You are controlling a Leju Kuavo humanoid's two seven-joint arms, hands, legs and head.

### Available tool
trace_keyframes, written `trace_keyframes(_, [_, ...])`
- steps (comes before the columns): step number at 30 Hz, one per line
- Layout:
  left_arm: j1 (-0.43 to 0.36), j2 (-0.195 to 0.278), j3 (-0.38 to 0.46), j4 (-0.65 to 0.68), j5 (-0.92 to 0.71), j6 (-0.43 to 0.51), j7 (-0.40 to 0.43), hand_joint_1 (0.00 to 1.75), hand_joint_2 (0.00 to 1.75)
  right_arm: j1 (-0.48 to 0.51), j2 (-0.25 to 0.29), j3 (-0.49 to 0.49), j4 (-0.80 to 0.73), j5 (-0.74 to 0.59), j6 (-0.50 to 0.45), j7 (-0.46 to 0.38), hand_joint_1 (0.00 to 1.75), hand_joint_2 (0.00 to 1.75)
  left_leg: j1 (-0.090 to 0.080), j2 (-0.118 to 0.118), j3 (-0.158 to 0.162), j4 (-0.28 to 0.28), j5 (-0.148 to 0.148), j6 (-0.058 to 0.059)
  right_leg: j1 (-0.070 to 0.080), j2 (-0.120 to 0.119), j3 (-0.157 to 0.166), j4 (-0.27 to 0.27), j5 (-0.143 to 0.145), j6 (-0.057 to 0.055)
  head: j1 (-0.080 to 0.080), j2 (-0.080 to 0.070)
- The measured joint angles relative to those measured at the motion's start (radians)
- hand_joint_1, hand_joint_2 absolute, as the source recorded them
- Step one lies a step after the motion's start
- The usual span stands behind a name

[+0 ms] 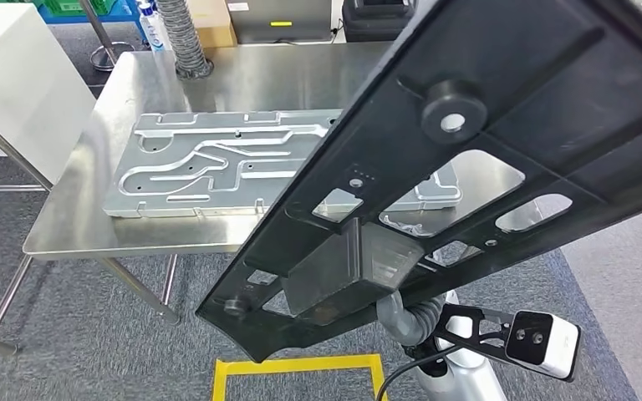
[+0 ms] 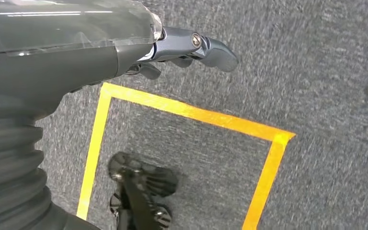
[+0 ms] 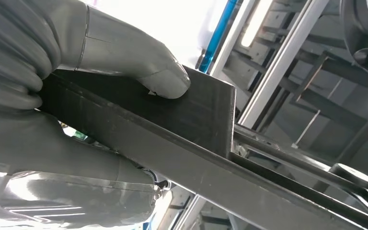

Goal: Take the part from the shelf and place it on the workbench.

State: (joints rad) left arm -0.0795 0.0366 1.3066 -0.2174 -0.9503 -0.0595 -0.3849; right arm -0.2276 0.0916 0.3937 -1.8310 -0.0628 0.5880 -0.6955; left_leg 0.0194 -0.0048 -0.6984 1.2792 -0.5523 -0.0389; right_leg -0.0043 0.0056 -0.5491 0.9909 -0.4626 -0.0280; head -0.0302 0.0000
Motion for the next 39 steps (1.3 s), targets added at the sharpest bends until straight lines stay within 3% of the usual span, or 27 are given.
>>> trace_keyframes(2, [0.001,0.000,0.000,0.000,0.001,0.000,0.000,0.00,1.75,0.002,0.000,-0.001,-0.001,0.001,0.000,0.000,1.75,1.75,0.003,0.001,0.039,-0.130,0.095,-0.001,-0.001,0.001,0.023,0.002,-0.018,0.006,0.000,0.000])
trace_keyframes(4, [0.000,0.000,0.000,0.000,0.003,0.000,0.000,0.00,1.75,0.002,0.000,-0.002,-0.003,0.002,0.000,0.000,1.75,1.75,0.000,0.003,0.087,-0.244,0.140,0.006,0.001,0.002,0.037,0.005,-0.036,0.018,0.000,0.000])
trace_keyframes(9, [-0.001,0.000,0.000,0.000,0.009,0.002,0.001,0.00,1.75,0.000,0.000,-0.008,-0.010,-0.001,0.003,0.000,1.75,1.75,-0.003,0.000,0.107,-0.271,0.121,0.042,0.001,0.002,0.036,0.026,-0.064,0.046,0.000,0.000])
trace_keyframes(10, [-0.001,0.000,0.001,0.000,0.010,0.002,0.001,0.00,1.75,0.000,0.000,-0.011,-0.010,-0.004,0.003,0.000,1.75,1.75,-0.002,0.000,0.111,-0.273,0.119,0.048,-0.001,0.001,0.015,0.069,-0.084,0.050,0.000,0.000])
trace_keyframes(12, [-0.001,0.000,0.001,0.000,0.011,0.003,0.002,0.00,1.75,0.000,0.000,-0.019,-0.011,-0.008,0.004,0.000,1.75,1.75,-0.003,0.000,0.118,-0.274,0.111,0.057,-0.002,0.000,-0.065,0.207,-0.136,0.054,0.000,0.000])
trace_keyframes(13, [0.000,0.000,0.001,0.000,0.011,0.003,0.002,0.00,1.75,0.000,0.000,-0.024,-0.011,-0.009,0.005,0.000,1.75,1.75,-0.004,0.000,0.123,-0.274,0.106,0.059,-0.002,0.000,-0.110,0.273,-0.153,0.055,0.000,0.000])
trace_keyframes(14, [0.001,-0.001,0.001,0.000,0.011,0.003,0.003,0.00,1.75,0.001,0.000,-0.029,-0.011,-0.009,0.006,0.000,1.75,1.75,-0.006,0.000,0.129,-0.274,0.100,0.059,-0.002,0.000,-0.142,0.310,-0.149,0.054,0.000,0.000])
trace_keyframes(15, [0.001,-0.001,0.001,0.000,0.011,0.002,0.003,0.00,1.75,0.001,0.000,-0.035,-0.011,-0.009,0.008,0.000,1.75,1.75,-0.008,-0.001,0.138,-0.274,0.093,0.060,-0.001,0.000,-0.155,0.307,-0.123,0.051,0.000,0.000])
trace_keyframes(16, [0.002,-0.001,0.001,0.000,0.011,0.002,0.003,0.00,1.75,0.001,0.000,-0.040,-0.011,-0.009,0.010,0.000,1.75,1.75,-0.010,-0.003,0.150,-0.274,0.086,0.060,0.000,0.000,-0.148,0.265,-0.079,0.045,0.000,0.000])
trace_keyframes(18, [0.001,-0.003,0.001,0.000,0.011,0.000,0.003,0.00,1.75,-0.001,0.000,-0.052,-0.011,-0.009,0.013,0.000,1.75,1.75,-0.014,-0.005,0.172,-0.275,0.069,0.057,0.008,0.000,-0.102,0.127,0.014,0.026,0.000,0.000])
trace_keyframes(20, [0.000,-0.005,0.001,0.000,0.010,0.000,0.003,0.00,1.75,-0.003,0.000,-0.063,-0.011,-0.009,0.015,0.000,1.75,1.75,-0.017,-0.006,0.182,-0.276,0.057,0.049,0.015,-0.001,-0.070,0.042,0.045,0.013,0.000,0.000])
trace_keyframes(23, [-0.003,-0.007,0.001,0.000,0.008,-0.001,0.003,0.00,1.75,-0.006,0.001,-0.084,-0.010,-0.008,0.018,0.001,1.75,1.75,-0.016,-0.004,0.191,-0.281,0.046,0.034,0.014,0.000,-0.057,0.018,0.035,0.005,0.000,0.000])
trace_keyframes(25, [-0.006,-0.008,0.001,0.000,0.007,-0.003,0.002,0.00,1.75,-0.009,0.001,-0.099,-0.009,-0.007,0.019,0.001,1.75,1.75,-0.016,-0.001,0.178,-0.239,0.023,0.024,0.007,-0.001,-0.038,0.002,0.031,-0.002,0.000,0.000])
trace_keyframes(28, [-0.006,-0.007,0.001,0.000,0.006,-0.004,0.002,0.00,1.75,-0.014,0.001,-0.122,-0.003,-0.006,0.017,0.000,1.75,1.75,-0.009,0.000,0.067,-0.046,-0.043,0.011,0.003,-0.003,-0.013,-0.005,0.015,-0.008,-0.001,0.000])
trace_keyframes(29, [-0.005,-0.007,0.001,0.000,0.006,-0.004,0.002,0.00,1.75,-0.014,0.001,-0.131,0.002,-0.004,0.013,0.000,1.75,1.75,-0.007,0.000,0.031,0.000,-0.046,0.008,0.003,-0.003,-0.005,-0.005,0.008,-0.007,-0.001,0.000])
trace_keyframes(30, [-0.004,-0.007,0.001,0.000,0.006,-0.005,0.002,0.00,1.75,-0.015,0.000,-0.140,0.007,0.000,0.008,0.000,1.75,1.75,-0.005,0.000,0.012,0.009,-0.029,0.005,0.002,-0.002,0.003,-0.005,0.001,-0.006,-0.001,0.000])
trace_keyframes(31, [-0.003,-0.007,0.001,0.000,0.006,-0.005,0.001,0.00,1.75,-0.017,-0.001,-0.149,0.013,0.004,-0.002,0.000,1.75,1.75,-0.002,0.000,0.013,-0.022,0.010,0.003,0.001,-0.001,0.014,-0.004,-0.007,-0.003,-0.001,0.000])
trace_keyframes(33, [-0.003,-0.006,0.002,0.000,0.011,-0.006,-0.001,0.00,1.75,-0.028,-0.005,-0.171,0.031,0.017,-0.040,0.000,1.75,1.75,0.000,0.001,0.052,-0.153,0.104,0.002,0.001,0.000,0.036,0.001,-0.026,0.005,-0.001,0.000])
trace_keyframes(34, [-0.004,-0.006,0.003,0.000,0.014,-0.006,-0.002,0.00,1.75,-0.038,-0.008,-0.185,0.044,0.024,-0.069,0.000,1.75,1.75,-0.001,0.001,0.073,-0.213,0.133,0.006,0.002,0.001,0.042,0.005,-0.035,0.011,-0.001,0.000])
trace_keyframes(35, [-0.004,-0.006,0.004,0.000,0.018,-0.006,-0.004,0.00,1.75,-0.049,-0.014,-0.201,0.060,0.031,-0.104,0.001,1.75,1.75,-0.002,0.001,0.085,-0.247,0.144,0.011,0.003,0.002,0.043,0.007,-0.041,0.017,-0.001,0.000])
trace_keyframes(39, [-0.004,-0.008,0.010,0.000,0.033,-0.005,-0.009,0.00,1.75,-0.124,-0.054,-0.281,0.175,0.079,-0.292,0.001,1.75,1.75,-0.004,-0.001,0.091,-0.265,0.134,0.040,0.002,0.002,0.038,0.018,-0.056,0.039,-0.001,0.000])
